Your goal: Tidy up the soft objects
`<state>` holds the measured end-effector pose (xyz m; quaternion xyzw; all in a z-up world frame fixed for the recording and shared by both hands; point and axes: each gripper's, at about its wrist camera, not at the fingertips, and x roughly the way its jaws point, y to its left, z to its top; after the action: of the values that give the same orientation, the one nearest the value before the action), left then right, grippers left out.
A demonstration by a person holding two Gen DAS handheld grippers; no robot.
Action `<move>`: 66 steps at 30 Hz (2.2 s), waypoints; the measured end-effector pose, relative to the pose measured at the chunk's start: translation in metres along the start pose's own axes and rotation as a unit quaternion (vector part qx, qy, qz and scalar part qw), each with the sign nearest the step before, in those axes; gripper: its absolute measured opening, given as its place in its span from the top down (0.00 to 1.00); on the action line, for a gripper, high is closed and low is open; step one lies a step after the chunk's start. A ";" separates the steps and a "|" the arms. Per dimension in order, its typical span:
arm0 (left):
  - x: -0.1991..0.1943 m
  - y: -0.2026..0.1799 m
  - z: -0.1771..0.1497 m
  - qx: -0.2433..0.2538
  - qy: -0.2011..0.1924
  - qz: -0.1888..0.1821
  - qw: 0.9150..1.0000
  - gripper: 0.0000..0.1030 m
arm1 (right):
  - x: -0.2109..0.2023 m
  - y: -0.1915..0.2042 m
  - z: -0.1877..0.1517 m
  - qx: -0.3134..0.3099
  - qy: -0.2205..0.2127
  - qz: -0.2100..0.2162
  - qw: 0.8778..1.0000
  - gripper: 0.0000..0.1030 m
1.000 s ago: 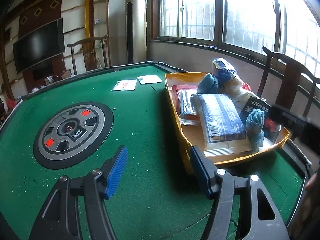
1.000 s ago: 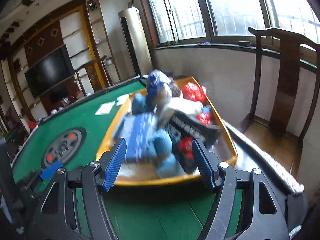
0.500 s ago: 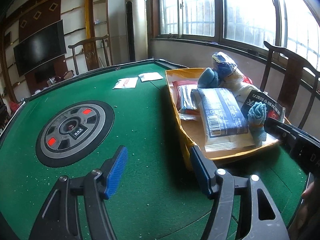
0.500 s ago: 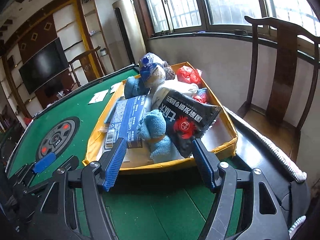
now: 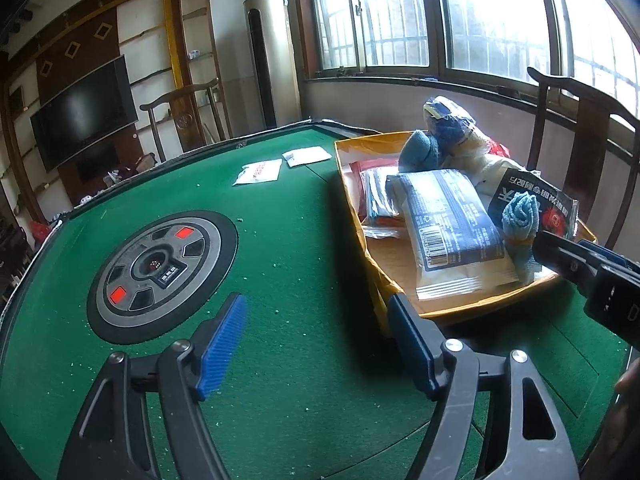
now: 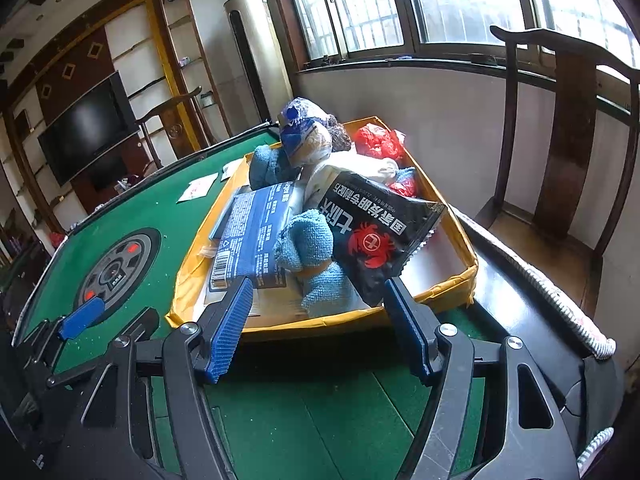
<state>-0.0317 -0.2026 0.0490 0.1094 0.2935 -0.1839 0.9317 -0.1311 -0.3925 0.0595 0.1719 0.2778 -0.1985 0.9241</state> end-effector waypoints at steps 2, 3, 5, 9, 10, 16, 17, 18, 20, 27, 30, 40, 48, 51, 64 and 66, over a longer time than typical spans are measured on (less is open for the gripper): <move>0.000 0.001 0.000 0.000 0.000 0.001 1.000 0.28 | 0.000 0.000 0.000 0.000 0.000 0.000 1.000 0.33; 0.000 0.001 0.000 0.000 0.001 0.002 1.000 0.28 | 0.000 0.000 0.000 0.000 0.000 0.000 1.000 0.33; 0.000 0.001 0.000 -0.001 0.003 0.002 1.000 0.28 | 0.000 0.000 0.000 0.000 0.000 0.000 1.000 0.33; 0.002 0.000 0.001 0.000 0.005 0.006 1.000 0.28 | 0.000 0.000 0.000 0.001 0.000 0.001 1.000 0.33; 0.002 0.000 0.001 0.000 0.006 0.007 1.000 0.28 | 0.000 0.000 -0.001 0.001 0.000 0.000 1.000 0.33; 0.003 0.000 0.000 0.001 0.008 0.011 1.000 0.28 | 0.000 0.000 -0.001 0.000 0.000 0.000 1.000 0.33; 0.003 0.000 0.000 0.001 0.009 0.011 1.000 0.28 | 0.000 0.000 -0.001 0.000 0.000 0.000 1.000 0.33; 0.003 0.001 0.000 0.000 0.009 0.011 1.000 0.28 | 0.000 0.000 -0.001 0.000 0.000 0.000 1.000 0.33; 0.003 0.001 0.000 0.000 0.010 0.013 1.000 0.28 | -0.001 0.000 -0.001 0.001 0.000 0.001 1.000 0.33; 0.009 0.010 0.004 -0.019 0.048 0.004 0.999 0.28 | -0.001 -0.001 -0.001 0.001 0.000 0.001 1.000 0.33; 0.004 0.015 0.007 -0.026 0.046 -0.001 0.999 0.28 | 0.000 0.000 -0.003 0.002 0.000 0.003 1.000 0.33; -0.011 0.003 0.011 0.028 0.045 0.029 0.998 0.23 | -0.002 -0.002 -0.006 0.004 -0.001 0.003 1.000 0.33; -0.019 -0.008 0.008 0.057 0.010 0.078 0.995 0.23 | -0.003 0.000 -0.006 -0.003 0.001 -0.009 1.000 0.33; -0.019 -0.009 0.007 0.060 0.018 0.062 0.996 0.23 | 0.000 -0.002 -0.006 -0.002 0.015 -0.011 1.000 0.33; -0.020 -0.011 0.004 0.061 0.025 0.043 0.997 0.23 | 0.002 0.000 -0.008 -0.005 0.021 -0.022 1.000 0.33; -0.020 -0.010 0.004 0.057 0.024 0.046 0.997 0.23 | 0.001 0.002 -0.008 -0.009 0.021 -0.024 0.999 0.33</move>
<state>-0.0486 -0.2075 0.0632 0.1799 0.2993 -0.1546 0.9242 -0.1328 -0.3878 0.0532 0.1610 0.3027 -0.2144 0.9146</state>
